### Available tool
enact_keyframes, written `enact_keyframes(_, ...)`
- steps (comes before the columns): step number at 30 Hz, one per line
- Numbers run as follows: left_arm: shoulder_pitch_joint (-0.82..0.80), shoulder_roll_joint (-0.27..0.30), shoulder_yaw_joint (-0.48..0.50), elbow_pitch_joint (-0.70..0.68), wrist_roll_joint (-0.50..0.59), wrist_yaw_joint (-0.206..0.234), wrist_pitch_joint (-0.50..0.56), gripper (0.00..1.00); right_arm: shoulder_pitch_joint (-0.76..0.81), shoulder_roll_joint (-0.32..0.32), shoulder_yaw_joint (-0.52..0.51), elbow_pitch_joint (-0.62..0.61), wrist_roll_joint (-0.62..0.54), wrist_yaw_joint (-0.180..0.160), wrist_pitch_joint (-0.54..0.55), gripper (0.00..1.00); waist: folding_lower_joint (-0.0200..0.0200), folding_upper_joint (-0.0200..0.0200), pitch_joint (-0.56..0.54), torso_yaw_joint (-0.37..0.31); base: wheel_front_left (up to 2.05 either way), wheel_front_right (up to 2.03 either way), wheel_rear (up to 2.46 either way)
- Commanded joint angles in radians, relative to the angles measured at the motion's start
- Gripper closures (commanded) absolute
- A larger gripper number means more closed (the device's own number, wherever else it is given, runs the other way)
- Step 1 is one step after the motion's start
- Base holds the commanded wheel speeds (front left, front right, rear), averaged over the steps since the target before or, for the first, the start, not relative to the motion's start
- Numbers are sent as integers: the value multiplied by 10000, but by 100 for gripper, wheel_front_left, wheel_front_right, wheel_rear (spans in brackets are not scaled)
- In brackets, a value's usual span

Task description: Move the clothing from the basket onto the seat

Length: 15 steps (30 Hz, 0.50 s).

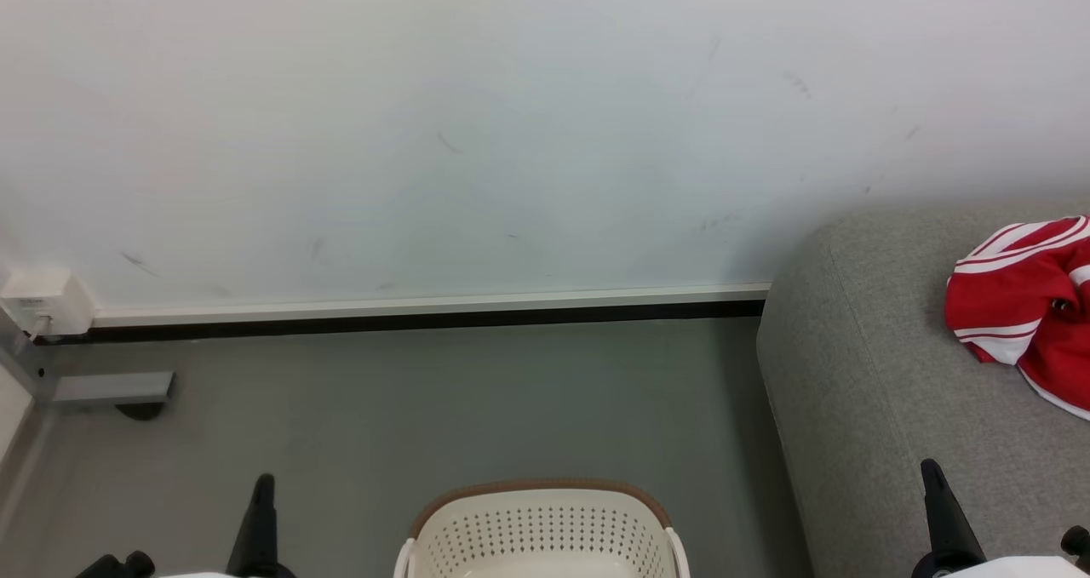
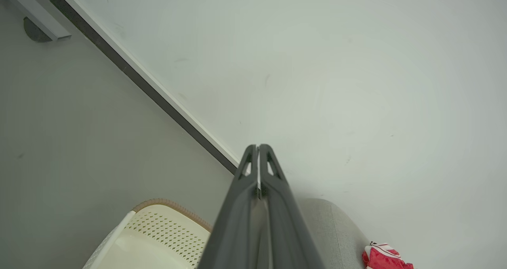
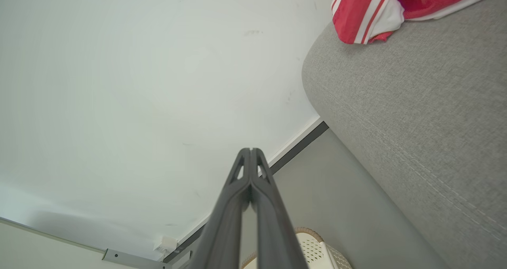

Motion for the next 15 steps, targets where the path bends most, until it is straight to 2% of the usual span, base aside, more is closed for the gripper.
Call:
enact_keyframes(1,-232,84,67,-166,-411,-74,103,100,-234,-25,-135,-187,332,2,106,100,0,-1,7,8,0,0,0)
enact_keyframes(15,-380,98,94,-210,-2008,-142,517,100,-330,102,-522,-312,1602,3,513,100,0,-1,57,59,0,0,0)
